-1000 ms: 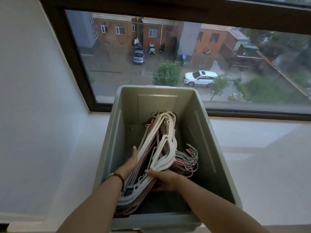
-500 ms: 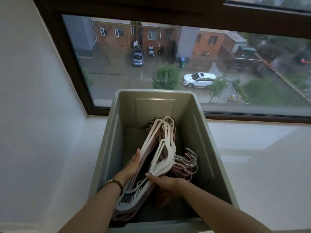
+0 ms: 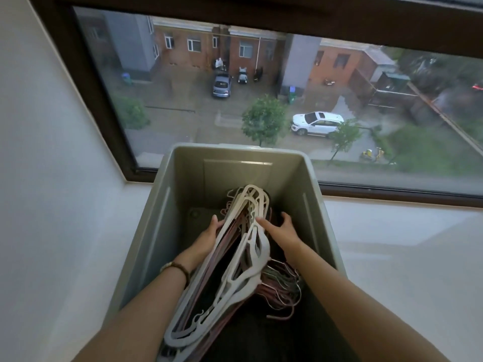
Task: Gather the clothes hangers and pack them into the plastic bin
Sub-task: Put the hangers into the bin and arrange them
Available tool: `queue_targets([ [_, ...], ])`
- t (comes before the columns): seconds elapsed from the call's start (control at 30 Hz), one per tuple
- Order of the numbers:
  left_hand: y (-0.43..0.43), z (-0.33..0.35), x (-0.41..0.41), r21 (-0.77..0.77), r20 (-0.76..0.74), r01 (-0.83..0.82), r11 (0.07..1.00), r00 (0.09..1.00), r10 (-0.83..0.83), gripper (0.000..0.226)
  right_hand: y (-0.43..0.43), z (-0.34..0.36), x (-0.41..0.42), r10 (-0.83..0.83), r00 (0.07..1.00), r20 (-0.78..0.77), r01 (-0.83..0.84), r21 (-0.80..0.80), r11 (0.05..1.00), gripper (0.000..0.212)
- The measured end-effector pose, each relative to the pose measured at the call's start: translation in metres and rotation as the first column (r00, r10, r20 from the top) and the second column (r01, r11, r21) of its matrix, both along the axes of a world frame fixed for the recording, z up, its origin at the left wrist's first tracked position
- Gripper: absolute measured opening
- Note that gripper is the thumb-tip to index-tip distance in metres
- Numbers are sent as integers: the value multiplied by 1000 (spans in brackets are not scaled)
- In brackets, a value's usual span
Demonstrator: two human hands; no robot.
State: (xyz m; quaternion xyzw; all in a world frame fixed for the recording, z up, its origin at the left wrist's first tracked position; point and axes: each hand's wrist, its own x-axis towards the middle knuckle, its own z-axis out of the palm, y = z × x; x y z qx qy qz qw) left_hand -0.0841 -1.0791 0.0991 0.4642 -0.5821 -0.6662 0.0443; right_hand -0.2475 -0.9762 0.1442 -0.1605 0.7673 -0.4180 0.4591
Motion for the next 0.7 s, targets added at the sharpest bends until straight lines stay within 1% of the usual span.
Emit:
queue_targets([
  [0.03,-6,-5,-6,10,9,-28,1000,1000,28,58,-6,-9,-3,2,1000,13,-3,83,997,108],
  [0.07,-12,-10,-11,16,28,-68,998,997,68,61,-13,-18,-7,1,997,75,-11,137,990,116],
  [0.1,-19,-18,-16,62,58,-132,989,990,128,70,-19,-24,-9,4,984,181,-35,168,985,122],
  [0.13,-27,-27,-20,154,92,-188,970,980,175,83,-24,-34,-12,17,952,306,-73,172,982,124],
  [0.17,-31,-33,-22,229,122,-212,950,975,188,91,-28,-40,-12,35,916,399,-110,167,980,118],
  [0.2,-32,-31,-24,281,140,-204,938,975,170,90,-30,-47,-12,53,890,453,-133,146,980,103],
  [0.27,-33,-35,-24,316,150,-117,942,986,72,80,-31,-54,-8,81,859,506,-139,79,987,65],
  [0.3,-32,-37,-23,334,132,-89,938,990,46,78,-30,-57,-6,83,854,513,-131,58,990,55],
  [0.33,-29,-32,-22,356,116,-60,932,993,20,77,-30,-60,-5,80,856,511,-118,41,992,50],
  [0.43,-30,-30,-25,363,7,-18,932,1000,17,71,-27,-54,-2,86,850,519,-82,-31,996,52],
  [0.47,-29,-26,-25,360,-33,0,933,999,13,68,-27,-53,-3,102,860,500,-89,-50,995,54],
  [0.5,-29,-23,-24,363,-82,21,932,997,10,68,-25,-51,-2,121,871,476,-108,-54,993,55],
  [0.57,-23,-16,-19,373,-134,24,928,991,28,72,-22,-47,0,176,887,428,-169,-54,984,52],
  [0.6,-19,-16,-17,362,-127,13,932,991,35,74,-19,-47,2,186,896,403,-188,-35,982,52],
  [0.63,-15,-21,-17,334,-99,4,943,995,31,75,-15,-48,4,180,912,369,-189,-12,982,57],
  [0.7,-4,-24,-11,241,13,1,971,1000,-4,79,-8,-51,8,116,946,302,-121,-1,993,73],
])
